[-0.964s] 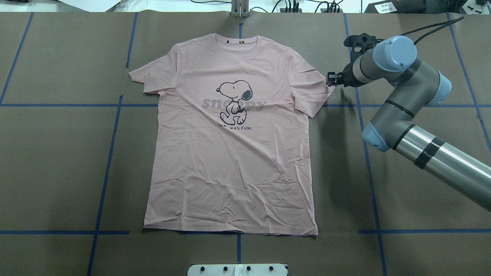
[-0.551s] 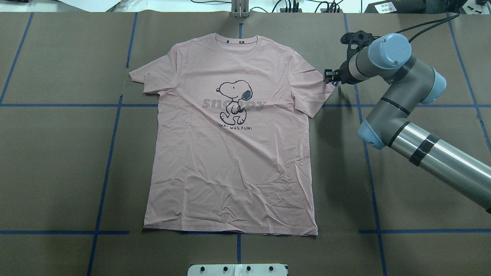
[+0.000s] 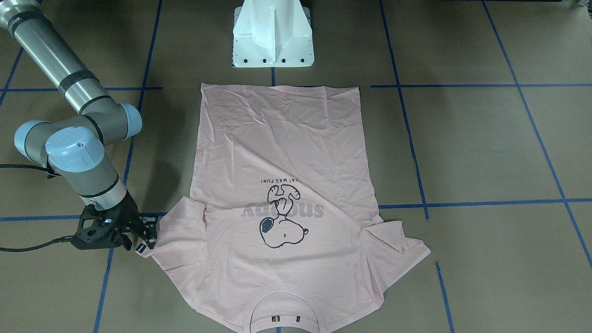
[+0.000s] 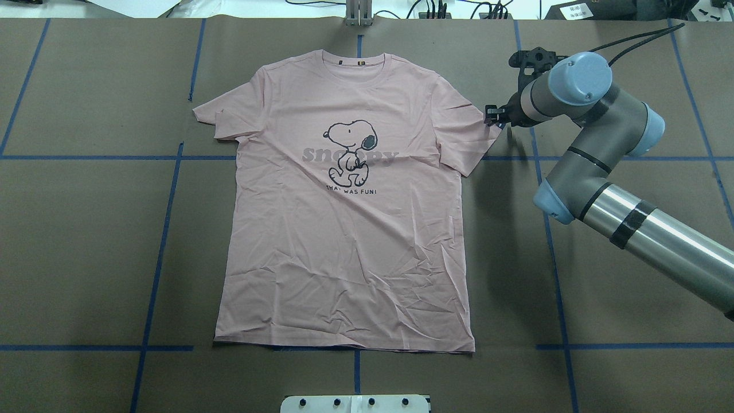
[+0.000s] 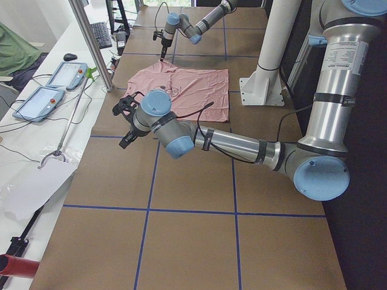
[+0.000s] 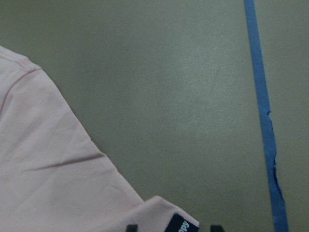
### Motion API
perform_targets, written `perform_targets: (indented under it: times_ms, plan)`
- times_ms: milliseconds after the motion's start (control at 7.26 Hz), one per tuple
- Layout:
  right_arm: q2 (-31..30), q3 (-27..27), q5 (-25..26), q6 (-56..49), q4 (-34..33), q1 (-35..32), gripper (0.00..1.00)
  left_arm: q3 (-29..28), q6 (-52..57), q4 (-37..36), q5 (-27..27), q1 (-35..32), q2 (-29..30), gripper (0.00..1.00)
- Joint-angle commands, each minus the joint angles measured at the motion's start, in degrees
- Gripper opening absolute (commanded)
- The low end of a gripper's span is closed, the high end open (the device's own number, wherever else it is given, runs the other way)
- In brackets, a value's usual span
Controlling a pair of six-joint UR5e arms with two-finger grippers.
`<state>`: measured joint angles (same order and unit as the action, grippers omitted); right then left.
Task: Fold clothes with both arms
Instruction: 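Move the right gripper toward the shirt's sleeve nearest it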
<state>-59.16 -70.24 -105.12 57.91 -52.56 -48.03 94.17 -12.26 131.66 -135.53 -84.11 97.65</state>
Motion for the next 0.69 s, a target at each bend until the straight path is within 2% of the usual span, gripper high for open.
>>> perform_targets:
  times_ms: [0, 138, 275, 413, 551]
  plan:
    - [0.0, 0.62, 0.44, 0.01, 0.09, 0.48, 0.59, -0.04, 0.13, 0.09, 0.0, 0.0, 0.0, 1.0]
    - [0.0, 0.71, 1.23, 0.01, 0.09, 0.66, 0.58, 0.05, 0.13, 0.09, 0.0, 0.0, -0.09, 1.0]
    - [0.0, 0.71, 1.23, 0.01, 0.0, 0.66, 0.44, -0.04, 0.21, 0.09, 0.0, 0.0, -0.09, 1.0]
    - [0.09, 0.63, 1.23, 2.01, 0.09, 0.57, 0.0, -0.04, 0.22, 0.09, 0.0, -0.09, -0.18, 1.0]
    - [0.53, 0.37, 1.23, 3.16, 0.09, 0.57, 0.0, -0.04, 0.22, 1.04, 0.0, 0.0, -0.87, 1.0]
